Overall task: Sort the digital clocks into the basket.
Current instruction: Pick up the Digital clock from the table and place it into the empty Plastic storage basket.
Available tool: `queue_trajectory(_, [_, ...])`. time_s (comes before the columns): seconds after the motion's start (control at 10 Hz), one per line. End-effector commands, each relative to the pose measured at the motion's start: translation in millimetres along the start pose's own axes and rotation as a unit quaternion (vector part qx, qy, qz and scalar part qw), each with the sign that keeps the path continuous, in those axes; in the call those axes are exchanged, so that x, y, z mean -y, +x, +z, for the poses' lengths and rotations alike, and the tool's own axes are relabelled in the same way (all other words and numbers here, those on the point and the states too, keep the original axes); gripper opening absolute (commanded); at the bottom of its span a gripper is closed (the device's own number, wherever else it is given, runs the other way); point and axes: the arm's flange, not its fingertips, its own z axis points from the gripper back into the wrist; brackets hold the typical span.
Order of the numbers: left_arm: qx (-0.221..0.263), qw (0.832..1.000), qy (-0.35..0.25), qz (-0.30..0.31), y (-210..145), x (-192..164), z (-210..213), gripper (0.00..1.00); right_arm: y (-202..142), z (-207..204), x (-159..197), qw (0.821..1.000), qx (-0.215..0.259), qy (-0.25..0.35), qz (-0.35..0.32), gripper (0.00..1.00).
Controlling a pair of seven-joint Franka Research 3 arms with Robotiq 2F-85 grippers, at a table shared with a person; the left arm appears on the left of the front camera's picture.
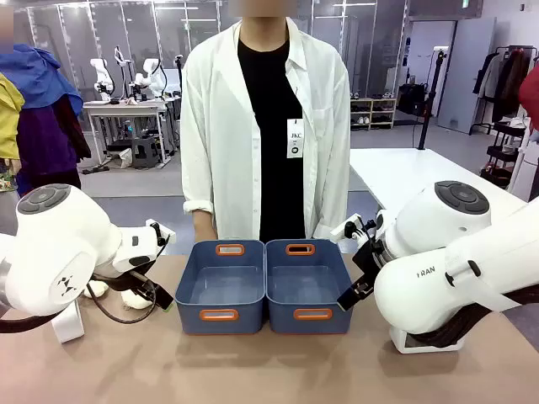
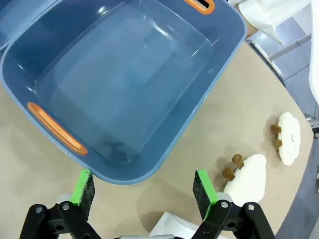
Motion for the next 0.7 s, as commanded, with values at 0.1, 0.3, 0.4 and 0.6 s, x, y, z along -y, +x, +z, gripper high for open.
queue_trajectory(0.1, [0.0,1.0,0.0,0.0,-0.5,0.3,0.0,1.0,0.0,0.0,0.0,1.0,0.0,0.0,0.0,1.0])
queue_trajectory(0.3, [0.0,1.0,0.0,0.0,-0.5,0.3,0.0,1.0,0.0,0.0,0.0,1.0,0.0,0.0,0.0,1.0])
queue_trajectory(0.4, [0.0,1.0,0.0,0.0,-0.5,0.3,0.0,1.0,0.0,0.0,0.0,1.0,0.0,0.0,0.0,1.0])
queue_trajectory(0.6, [0.0,1.0,0.0,0.0,-0.5,0.3,0.0,1.0,0.0,0.0,0.0,1.0,0.0,0.0,0.0,1.0])
